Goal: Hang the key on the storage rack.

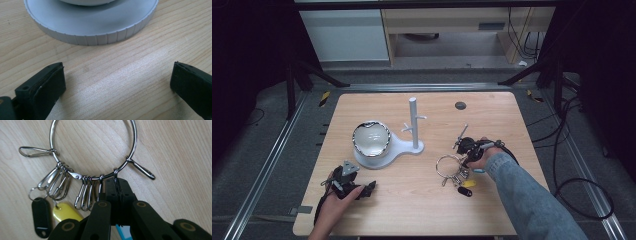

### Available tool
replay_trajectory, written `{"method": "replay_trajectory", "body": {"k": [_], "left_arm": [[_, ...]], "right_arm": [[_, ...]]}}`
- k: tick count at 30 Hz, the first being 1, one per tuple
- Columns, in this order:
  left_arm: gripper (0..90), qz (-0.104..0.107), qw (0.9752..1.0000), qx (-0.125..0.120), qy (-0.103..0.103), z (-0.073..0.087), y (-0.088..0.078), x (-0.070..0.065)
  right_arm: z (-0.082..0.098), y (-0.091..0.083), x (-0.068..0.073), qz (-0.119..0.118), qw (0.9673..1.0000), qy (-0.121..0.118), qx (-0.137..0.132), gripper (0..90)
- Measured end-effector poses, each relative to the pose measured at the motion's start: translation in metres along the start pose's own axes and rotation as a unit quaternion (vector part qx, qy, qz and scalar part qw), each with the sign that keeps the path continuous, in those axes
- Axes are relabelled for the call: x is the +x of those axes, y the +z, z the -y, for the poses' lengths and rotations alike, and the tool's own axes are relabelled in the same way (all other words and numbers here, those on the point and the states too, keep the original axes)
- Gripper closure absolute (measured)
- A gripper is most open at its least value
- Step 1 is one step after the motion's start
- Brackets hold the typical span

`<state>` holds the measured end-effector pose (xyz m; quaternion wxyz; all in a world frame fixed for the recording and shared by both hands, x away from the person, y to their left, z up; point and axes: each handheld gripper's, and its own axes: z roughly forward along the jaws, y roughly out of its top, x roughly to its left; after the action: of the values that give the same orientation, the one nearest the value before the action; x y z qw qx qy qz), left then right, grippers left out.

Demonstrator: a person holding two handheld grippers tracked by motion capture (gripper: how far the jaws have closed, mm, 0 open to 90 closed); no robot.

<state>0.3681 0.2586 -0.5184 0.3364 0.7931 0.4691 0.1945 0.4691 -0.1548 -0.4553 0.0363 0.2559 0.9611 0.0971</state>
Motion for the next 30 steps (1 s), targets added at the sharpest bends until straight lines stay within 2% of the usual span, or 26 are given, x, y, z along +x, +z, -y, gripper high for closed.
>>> {"method": "replay_trajectory", "body": {"k": [4,5,14,27,30], "left_arm": [[0.0,0.0,1.0,0.0,0.0,0.0,0.0,0.0],[0.0,0.0,1.0,0.0,0.0,0.0,0.0,0.0],[0.0,0.0,1.0,0.0,0.0,0.0,0.0,0.0],[0.0,-0.001,1.0,-0.003,-0.002,0.0,0.0,0.0],[0.0,-0.001,1.0,-0.003,-0.002,0.0,0.0,0.0]], "right_arm": [[0.0,-0.006,0.0,-0.004,1.0,0.004,-0.007,88.8],[0.0,-0.011,0.0,-0.006,0.9998,0.007,-0.016,88.8],[0.0,-0.032,-0.002,-0.002,0.9993,0.015,-0.033,88.9],[-0.004,-0.066,-0.007,0.018,0.9981,0.018,-0.056,89.0],[-0.004,-0.069,-0.008,0.022,0.998,0.015,-0.057,89.0]]}}
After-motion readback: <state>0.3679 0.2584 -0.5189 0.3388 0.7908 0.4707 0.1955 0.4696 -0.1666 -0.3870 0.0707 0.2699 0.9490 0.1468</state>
